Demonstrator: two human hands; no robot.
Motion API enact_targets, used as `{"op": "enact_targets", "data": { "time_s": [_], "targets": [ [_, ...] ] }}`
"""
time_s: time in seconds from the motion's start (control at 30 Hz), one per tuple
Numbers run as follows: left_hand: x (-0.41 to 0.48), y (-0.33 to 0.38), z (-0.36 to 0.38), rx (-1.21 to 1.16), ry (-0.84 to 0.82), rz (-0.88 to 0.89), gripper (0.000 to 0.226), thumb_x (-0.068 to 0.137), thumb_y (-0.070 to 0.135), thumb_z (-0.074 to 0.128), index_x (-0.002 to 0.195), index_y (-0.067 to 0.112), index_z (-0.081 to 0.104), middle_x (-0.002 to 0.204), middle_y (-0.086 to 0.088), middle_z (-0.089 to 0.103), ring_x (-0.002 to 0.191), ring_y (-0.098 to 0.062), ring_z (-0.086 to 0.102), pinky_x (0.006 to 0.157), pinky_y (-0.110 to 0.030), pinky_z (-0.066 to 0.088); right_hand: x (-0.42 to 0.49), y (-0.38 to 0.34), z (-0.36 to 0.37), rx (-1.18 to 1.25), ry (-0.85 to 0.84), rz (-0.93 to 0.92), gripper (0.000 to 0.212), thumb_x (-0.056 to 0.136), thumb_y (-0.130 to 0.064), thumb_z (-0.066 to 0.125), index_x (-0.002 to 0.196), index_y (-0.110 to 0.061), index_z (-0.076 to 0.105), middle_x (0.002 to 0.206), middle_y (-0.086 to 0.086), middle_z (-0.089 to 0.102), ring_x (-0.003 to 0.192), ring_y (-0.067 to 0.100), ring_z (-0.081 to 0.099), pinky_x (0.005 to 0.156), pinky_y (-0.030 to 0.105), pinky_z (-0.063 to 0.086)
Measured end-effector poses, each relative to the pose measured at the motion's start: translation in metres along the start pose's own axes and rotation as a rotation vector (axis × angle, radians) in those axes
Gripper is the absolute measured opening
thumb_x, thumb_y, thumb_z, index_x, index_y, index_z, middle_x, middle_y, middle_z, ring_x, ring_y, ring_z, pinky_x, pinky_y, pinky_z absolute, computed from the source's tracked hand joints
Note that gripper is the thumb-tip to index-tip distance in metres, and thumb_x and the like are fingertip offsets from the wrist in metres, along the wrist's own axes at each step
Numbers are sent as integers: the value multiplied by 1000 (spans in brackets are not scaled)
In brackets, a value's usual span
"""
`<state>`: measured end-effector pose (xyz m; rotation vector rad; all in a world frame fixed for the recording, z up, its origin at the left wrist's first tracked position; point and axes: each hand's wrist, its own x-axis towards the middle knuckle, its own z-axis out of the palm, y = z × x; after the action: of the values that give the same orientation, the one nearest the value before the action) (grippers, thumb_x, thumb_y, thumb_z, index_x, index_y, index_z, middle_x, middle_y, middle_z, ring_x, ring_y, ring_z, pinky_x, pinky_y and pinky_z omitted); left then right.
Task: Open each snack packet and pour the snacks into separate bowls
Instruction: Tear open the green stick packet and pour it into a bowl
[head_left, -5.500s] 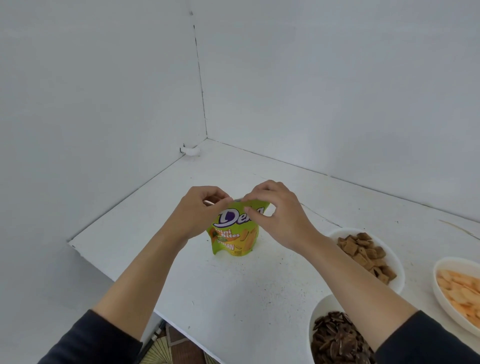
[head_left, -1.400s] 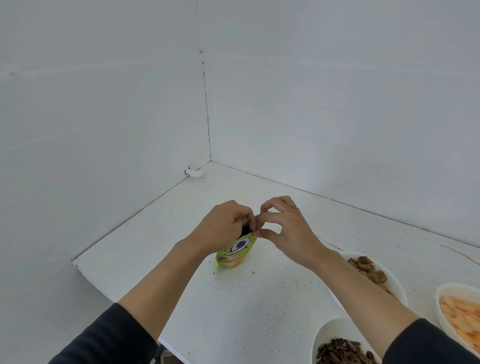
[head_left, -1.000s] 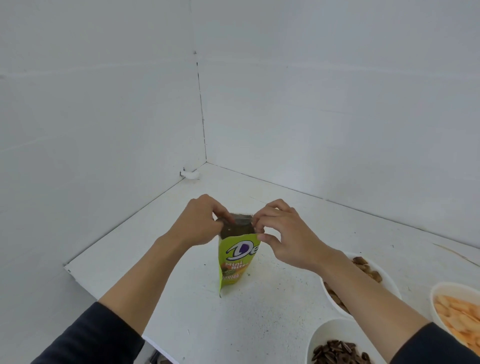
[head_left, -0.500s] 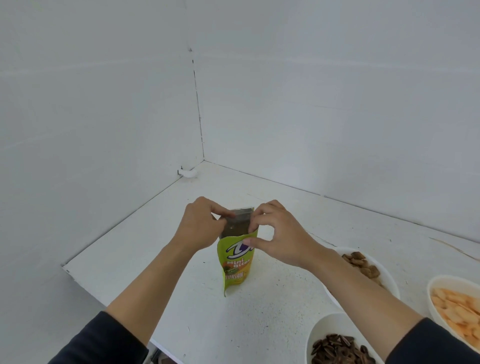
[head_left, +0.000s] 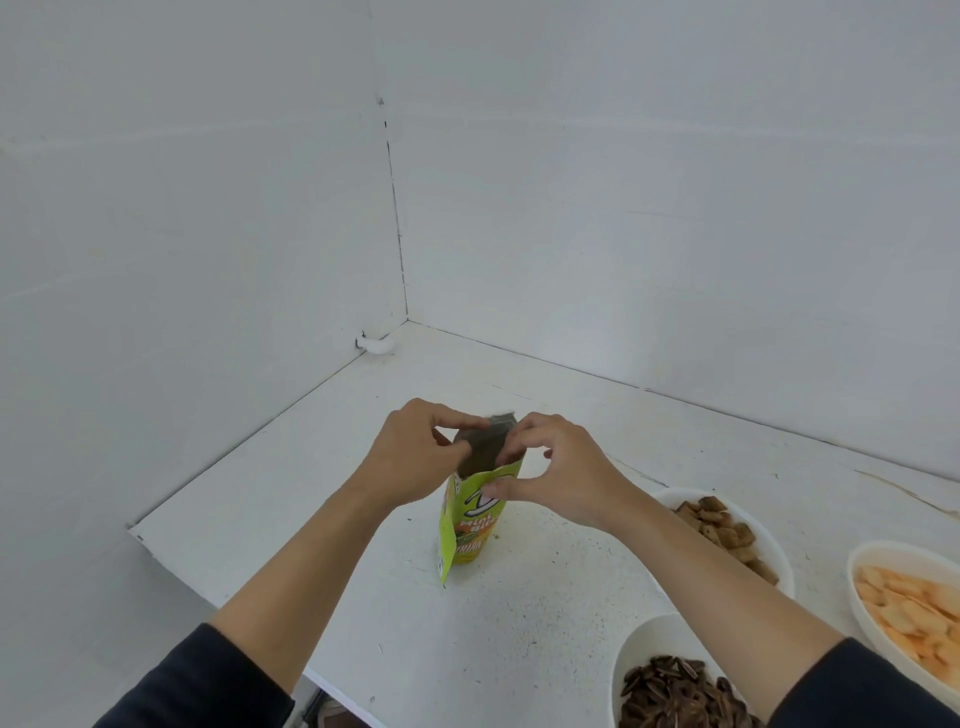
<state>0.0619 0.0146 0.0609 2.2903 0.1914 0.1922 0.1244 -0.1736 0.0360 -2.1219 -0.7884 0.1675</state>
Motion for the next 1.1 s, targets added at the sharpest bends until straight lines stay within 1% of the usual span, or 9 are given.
{"op": "enact_targets", "data": {
  "time_s": [0.1, 0.23, 0.3, 0.37, 0.47, 0.57, 0.73, 0.93, 1.1],
  "targets": [
    [2, -6, -6, -18, 40, -21, 37, 87, 7, 62, 102, 35, 81, 91, 12, 78, 64, -6, 64, 49, -10, 42, -2, 4, 0, -8, 7, -1, 24, 75, -44, 85, 82, -28, 69, 98, -16, 64, 105, 7, 52, 86, 29, 42],
    [4, -15, -9, -41, 85, -72, 37, 90, 8, 62, 99, 37, 82, 91, 15, 78, 81, -22, 71, 67, -28, 57, -3, 3, 1, -213, -2, -54, 21, 85, -50, 72, 84, -33, 61, 93, -21, 59, 104, 11, 45, 94, 43, 40],
    [2, -12, -3, -51, 85, -49, 35, 93, 10, 60, 100, 38, 80, 88, 16, 77, 78, -18, 71, 59, -18, 52, -3, 1, 5, -287, 49, -103, 23, 84, -52, 72, 83, -32, 61, 95, -19, 59, 106, 10, 42, 91, 40, 34],
    [0, -6, 2, -85, 73, -16, 31, 97, 13, 59, 101, 36, 79, 91, 19, 75, 78, -10, 70, 61, -13, 49, -3, -1, 8, -314, 105, -191, 23, 81, -51, 75, 84, -30, 65, 103, -18, 58, 113, 10, 39, 91, 37, 30],
    [1, -1, 5, -169, 51, 9, 29, 97, 11, 59, 97, 33, 79, 96, 15, 76, 83, -11, 72, 73, -23, 56, -3, -4, 9, -310, 125, -324, 16, 82, -41, 78, 85, -29, 68, 107, -19, 51, 117, 10, 38, 95, 37, 32],
    [2, 2, 6, -253, 53, 19, 27, 101, 12, 56, 99, 29, 77, 98, 12, 76, 89, -9, 71, 75, -23, 55, -5, -6, 4, -290, 158, -360, 12, 86, -34, 76, 87, -26, 67, 107, -13, 48, 115, 8, 38, 96, 38, 36],
    [-1, 15, 10, -450, 14, 27, 28, 107, 35, 44, 108, 22, 69, 100, 4, 76, 97, -14, 72, 90, -40, 59, -7, -12, -28, -208, 291, -272, 13, 87, -27, 75, 88, -19, 65, 107, -11, 46, 111, 5, 37, 101, 47, 40],
    [-7, 22, 44, -509, -219, 76, 33, 95, 55, 58, 120, 34, 63, 111, 8, 73, 103, -11, 70, 86, -28, 55, -12, -22, -83, -93, 456, -115, 17, 85, -21, 75, 81, -17, 59, 103, -8, 50, 107, 14, 47, 93, 27, 39],
    [-3, 49, 74, -495, -190, 95, 31, 92, 49, 66, 121, 38, 60, 110, 18, 73, 100, -3, 70, 83, -25, 54, -34, -5, -118, 162, 576, 35, 12, 89, -15, 74, 85, -10, 63, 100, -3, 55, 96, 9, 58, 86, 23, 45]
  ]
}}
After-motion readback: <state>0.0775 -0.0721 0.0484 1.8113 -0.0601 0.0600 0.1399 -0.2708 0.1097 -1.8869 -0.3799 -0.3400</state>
